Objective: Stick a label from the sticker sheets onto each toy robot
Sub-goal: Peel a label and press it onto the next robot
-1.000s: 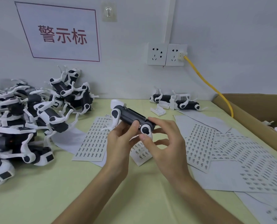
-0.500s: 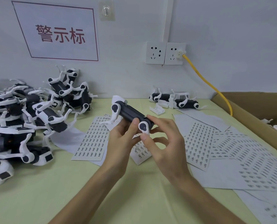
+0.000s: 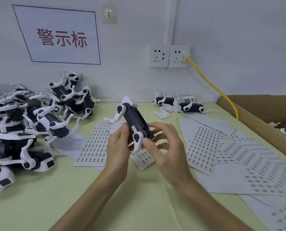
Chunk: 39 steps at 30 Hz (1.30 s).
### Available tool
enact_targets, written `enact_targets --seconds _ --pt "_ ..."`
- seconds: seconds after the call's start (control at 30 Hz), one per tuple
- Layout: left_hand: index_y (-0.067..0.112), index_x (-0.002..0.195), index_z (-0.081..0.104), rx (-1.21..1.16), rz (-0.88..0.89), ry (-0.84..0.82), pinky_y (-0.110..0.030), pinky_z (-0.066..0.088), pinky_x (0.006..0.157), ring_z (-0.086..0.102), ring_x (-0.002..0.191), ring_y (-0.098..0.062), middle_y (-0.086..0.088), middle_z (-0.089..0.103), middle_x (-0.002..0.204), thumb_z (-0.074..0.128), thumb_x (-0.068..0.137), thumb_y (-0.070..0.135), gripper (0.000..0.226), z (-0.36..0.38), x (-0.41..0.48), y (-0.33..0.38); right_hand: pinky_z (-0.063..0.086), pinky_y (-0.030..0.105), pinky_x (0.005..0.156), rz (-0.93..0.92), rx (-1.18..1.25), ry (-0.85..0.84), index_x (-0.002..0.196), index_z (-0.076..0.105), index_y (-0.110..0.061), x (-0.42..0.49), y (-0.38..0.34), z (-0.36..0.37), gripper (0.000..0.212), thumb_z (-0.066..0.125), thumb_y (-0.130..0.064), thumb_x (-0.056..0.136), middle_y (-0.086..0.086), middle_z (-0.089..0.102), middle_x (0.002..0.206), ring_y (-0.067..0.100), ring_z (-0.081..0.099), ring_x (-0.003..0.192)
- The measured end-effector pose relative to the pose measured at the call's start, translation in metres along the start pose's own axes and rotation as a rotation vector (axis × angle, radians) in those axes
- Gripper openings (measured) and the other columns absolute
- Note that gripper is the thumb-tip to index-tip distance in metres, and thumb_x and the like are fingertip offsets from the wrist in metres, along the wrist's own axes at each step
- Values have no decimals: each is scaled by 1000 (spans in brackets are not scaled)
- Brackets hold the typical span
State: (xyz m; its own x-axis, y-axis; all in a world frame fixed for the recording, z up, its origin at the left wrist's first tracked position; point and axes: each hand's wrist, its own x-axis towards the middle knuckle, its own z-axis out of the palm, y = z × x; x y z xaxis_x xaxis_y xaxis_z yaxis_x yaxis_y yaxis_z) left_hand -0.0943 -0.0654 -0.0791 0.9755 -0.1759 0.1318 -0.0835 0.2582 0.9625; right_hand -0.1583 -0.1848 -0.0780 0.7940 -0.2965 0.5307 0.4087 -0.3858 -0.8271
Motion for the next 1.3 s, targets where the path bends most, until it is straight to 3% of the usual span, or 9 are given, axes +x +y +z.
enact_targets --seconds 0.23,0.37,0.47,0.6,0.73,0.9,1.1,1.17,1.3 --pt "0 102 69 -47 10 -172 -26 58 72 74 87 -23 -10 74 90 55 95 49 51 -2 2 5 52 17 73 37 1 12 122 66 -34 4 -1 -2 35 66 -36 87 -12 57 112 12 63 96" --pt "-9 109 62 -24 57 -175 -38 59 84 72 97 -35 -30 68 99 59 94 45 57 -3 0 3 50 16 73 74 17 -17 119 64 -36 3 -3 -3 34 66 -40 85 -13 57 112 11 62 98" --pt "7 121 71 -13 45 -193 -50 55 96 74 107 -35 -16 77 111 58 95 42 45 -4 -2 2 52 19 75 115 -3 -41 121 58 -38 1 -3 0 42 72 -44 81 -13 54 116 8 60 103" --pt "12 124 72 7 68 -172 -36 61 82 76 104 -31 -10 79 111 60 93 39 43 -6 0 1 57 27 79 123 -14 -56 123 58 -36 1 0 0 45 80 -32 85 -13 60 120 7 61 108" --pt "13 126 72 19 45 -171 -30 62 81 77 101 -29 -10 79 111 61 93 39 43 -6 0 0 59 25 75 162 57 -58 118 62 -39 3 -1 -1 40 77 -37 81 -18 67 110 8 70 99" --pt "10 119 74 65 -28 -159 -24 57 67 67 73 -18 -10 80 99 61 102 14 22 -8 4 1 62 35 68 470 206 49 99 73 -28 19 -4 -13 9 73 -32 90 -1 75 94 23 76 78" --pt "16 92 80 239 119 -85 -22 51 55 59 58 -12 -7 77 79 60 98 -4 29 -8 4 -1 55 26 57 905 854 133 118 68 -7 44 1 -67 42 69 -41 92 25 71 114 30 70 76" --pt "19 90 80 290 160 -97 -21 50 54 59 59 -11 -5 77 78 59 98 -4 31 -8 3 -2 57 25 66 811 1055 302 121 67 -5 53 4 -98 48 71 -42 90 26 67 122 30 73 83" --pt "18 90 79 327 175 -128 -21 49 55 61 59 -11 -4 76 77 59 98 -5 31 -6 1 -3 57 42 95 328 1298 577 148 44 -9 60 12 -176 65 55 -52 99 26 56 137 40 67 116"
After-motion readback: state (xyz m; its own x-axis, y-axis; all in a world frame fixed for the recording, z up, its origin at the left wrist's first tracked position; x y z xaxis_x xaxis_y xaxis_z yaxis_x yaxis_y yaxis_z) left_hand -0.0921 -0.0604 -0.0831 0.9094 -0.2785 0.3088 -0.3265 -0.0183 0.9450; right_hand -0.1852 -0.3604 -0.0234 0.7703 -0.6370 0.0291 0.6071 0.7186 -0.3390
